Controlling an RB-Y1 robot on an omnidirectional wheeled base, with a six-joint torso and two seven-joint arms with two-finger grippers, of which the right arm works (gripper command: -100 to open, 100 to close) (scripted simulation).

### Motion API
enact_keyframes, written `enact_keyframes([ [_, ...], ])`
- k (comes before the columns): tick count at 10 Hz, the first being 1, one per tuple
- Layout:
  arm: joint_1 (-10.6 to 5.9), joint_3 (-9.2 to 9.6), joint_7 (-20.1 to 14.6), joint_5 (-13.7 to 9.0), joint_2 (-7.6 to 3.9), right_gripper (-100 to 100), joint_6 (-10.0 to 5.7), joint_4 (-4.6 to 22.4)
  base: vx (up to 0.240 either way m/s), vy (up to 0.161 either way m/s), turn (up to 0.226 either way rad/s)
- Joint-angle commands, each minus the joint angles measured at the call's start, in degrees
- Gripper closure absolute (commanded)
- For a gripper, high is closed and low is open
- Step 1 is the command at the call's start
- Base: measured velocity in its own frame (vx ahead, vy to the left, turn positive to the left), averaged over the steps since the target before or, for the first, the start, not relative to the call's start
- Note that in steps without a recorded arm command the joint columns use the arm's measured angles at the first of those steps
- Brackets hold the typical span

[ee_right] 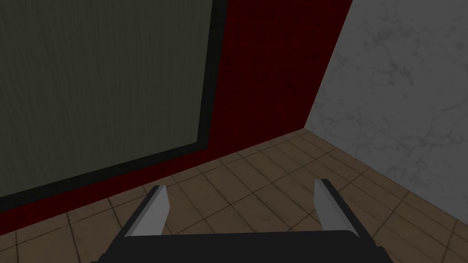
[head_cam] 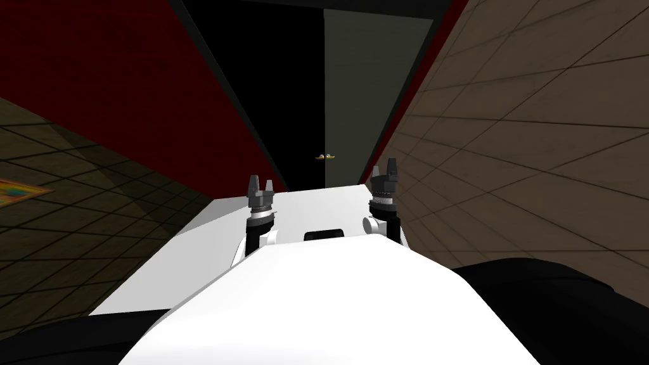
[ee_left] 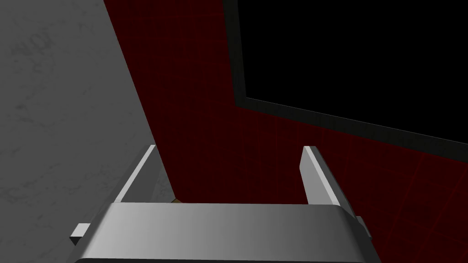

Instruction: Pull the door open

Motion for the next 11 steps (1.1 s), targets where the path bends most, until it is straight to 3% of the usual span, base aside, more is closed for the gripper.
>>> enact_keyframes([
  [1,-0.44,0.13,-0.04,-0.72,-0.66,-100,-0.45,1.72,0.09,0.005,0.108],
  [11,-3.68,1.08,-0.35,-6.02,-4.53,-100,-3.78,14.27,0.099,0.006,0.051],
])
